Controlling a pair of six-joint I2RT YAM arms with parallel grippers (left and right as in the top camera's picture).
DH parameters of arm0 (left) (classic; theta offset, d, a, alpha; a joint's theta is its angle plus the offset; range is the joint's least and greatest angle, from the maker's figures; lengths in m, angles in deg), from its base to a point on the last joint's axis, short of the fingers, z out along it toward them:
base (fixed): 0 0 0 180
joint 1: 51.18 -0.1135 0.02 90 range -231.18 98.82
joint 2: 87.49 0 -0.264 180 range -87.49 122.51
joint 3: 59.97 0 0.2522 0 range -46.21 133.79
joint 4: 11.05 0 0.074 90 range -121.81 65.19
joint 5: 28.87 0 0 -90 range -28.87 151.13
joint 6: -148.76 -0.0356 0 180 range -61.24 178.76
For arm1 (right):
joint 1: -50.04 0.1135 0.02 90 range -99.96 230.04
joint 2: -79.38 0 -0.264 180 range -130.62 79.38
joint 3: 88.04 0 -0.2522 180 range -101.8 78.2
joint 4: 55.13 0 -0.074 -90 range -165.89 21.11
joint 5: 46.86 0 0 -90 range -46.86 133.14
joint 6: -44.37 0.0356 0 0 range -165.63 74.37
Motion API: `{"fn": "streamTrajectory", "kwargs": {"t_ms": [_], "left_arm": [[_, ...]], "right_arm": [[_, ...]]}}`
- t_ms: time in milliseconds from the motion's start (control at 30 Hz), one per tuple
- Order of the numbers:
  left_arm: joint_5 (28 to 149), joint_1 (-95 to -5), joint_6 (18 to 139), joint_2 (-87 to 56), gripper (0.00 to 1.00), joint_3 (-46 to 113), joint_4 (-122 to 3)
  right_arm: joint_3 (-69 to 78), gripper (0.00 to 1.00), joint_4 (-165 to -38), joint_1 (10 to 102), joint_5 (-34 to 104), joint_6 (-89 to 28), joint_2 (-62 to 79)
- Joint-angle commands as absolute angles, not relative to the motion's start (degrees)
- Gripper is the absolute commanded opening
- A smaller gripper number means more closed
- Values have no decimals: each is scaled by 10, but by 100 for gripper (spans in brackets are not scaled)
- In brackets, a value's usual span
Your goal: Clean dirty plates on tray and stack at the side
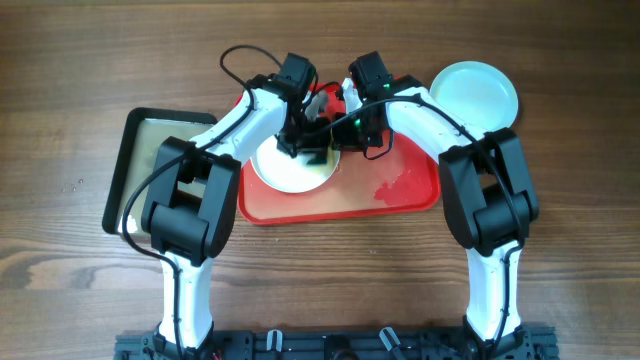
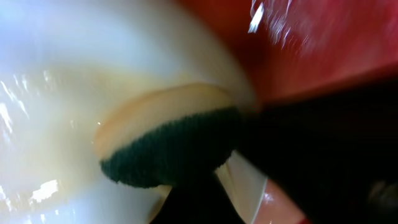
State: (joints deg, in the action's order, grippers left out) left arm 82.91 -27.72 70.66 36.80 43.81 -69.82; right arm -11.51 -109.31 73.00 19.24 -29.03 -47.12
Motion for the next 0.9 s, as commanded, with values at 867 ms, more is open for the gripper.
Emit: {"fn": "streamTrajectory", "kwargs": {"t_ms": [867], "left_arm": [[687,-394,846,295,4,552,-917]], "right_arm": [[-107,4,-1264,815,847,-259,-198]]}}
